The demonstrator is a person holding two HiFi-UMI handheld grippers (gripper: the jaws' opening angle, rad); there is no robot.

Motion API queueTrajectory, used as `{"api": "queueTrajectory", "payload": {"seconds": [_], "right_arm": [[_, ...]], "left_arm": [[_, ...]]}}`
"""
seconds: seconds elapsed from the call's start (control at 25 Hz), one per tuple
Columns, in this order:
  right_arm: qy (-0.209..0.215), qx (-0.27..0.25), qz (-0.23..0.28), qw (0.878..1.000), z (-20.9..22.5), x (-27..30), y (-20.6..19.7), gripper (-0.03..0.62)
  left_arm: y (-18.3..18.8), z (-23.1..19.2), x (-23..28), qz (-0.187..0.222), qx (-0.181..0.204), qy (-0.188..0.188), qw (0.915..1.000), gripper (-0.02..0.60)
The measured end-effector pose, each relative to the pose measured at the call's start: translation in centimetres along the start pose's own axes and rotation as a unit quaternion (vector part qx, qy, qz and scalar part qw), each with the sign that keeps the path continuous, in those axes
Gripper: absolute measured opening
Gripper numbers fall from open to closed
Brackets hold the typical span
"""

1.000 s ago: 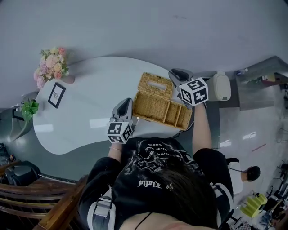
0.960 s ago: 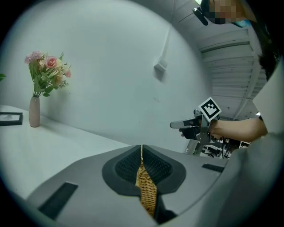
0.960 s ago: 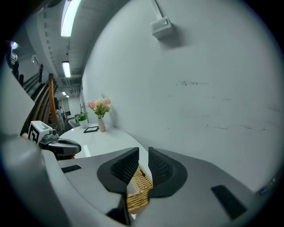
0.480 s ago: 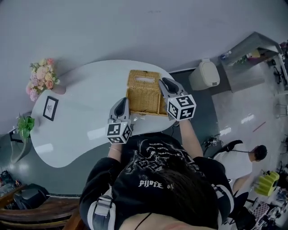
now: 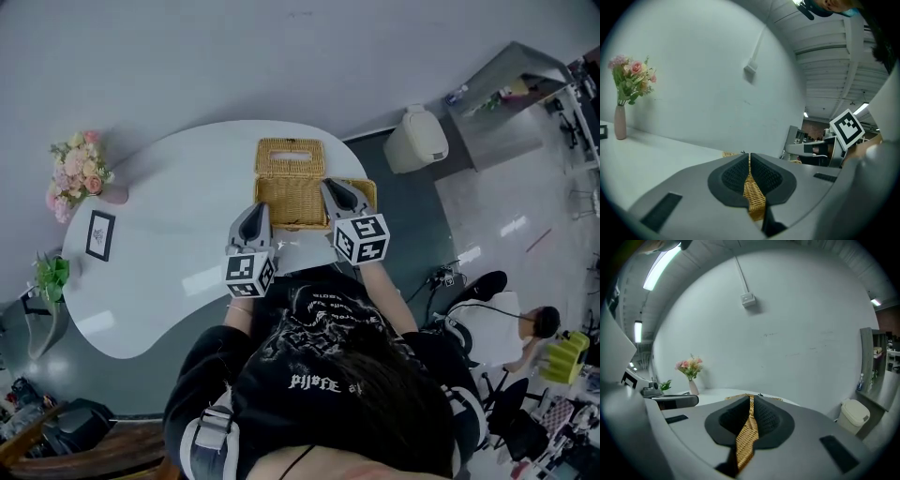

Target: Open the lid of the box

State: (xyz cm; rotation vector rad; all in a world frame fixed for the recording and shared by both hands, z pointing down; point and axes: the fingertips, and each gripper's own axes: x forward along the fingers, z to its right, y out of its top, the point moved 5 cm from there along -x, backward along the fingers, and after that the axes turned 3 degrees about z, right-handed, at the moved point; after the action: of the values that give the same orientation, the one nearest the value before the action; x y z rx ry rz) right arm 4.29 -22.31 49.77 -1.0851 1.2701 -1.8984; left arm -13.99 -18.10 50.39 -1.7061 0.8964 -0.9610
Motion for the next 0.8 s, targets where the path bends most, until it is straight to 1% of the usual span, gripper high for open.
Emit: {"api": "queueTrajectory", "payload": {"seconds": [0.12,0.28,0.56,0.8], "right_arm": [[-0.008,-0.007,0.000,1.000,-0.7,-0.6,-0.8,0.040],[-0.007,-0.014,-0.001,1.000,-1.2,-0.9,-1.2,0.026],[-0.010,-0.046,0.002,0.999,-2.0,-0.7,-1.0,0.026],[-0.010,-0.056,0.000,0.998,-2.1,-0.8,-1.3,0.026]], "left_arm": [[0.1,0.1,-0.2,0.002,0.000,-0.001,1.0000,0.026],[0.1,0.4,-0.2,0.006,0.001,0.000,1.0000,0.026],[0.1,0.3,-0.8,0.012,0.001,0.005,0.9999,0.026],[-0.2,-0.1,-1.2,0.009,-0.008,0.006,0.9999,0.026]]}}
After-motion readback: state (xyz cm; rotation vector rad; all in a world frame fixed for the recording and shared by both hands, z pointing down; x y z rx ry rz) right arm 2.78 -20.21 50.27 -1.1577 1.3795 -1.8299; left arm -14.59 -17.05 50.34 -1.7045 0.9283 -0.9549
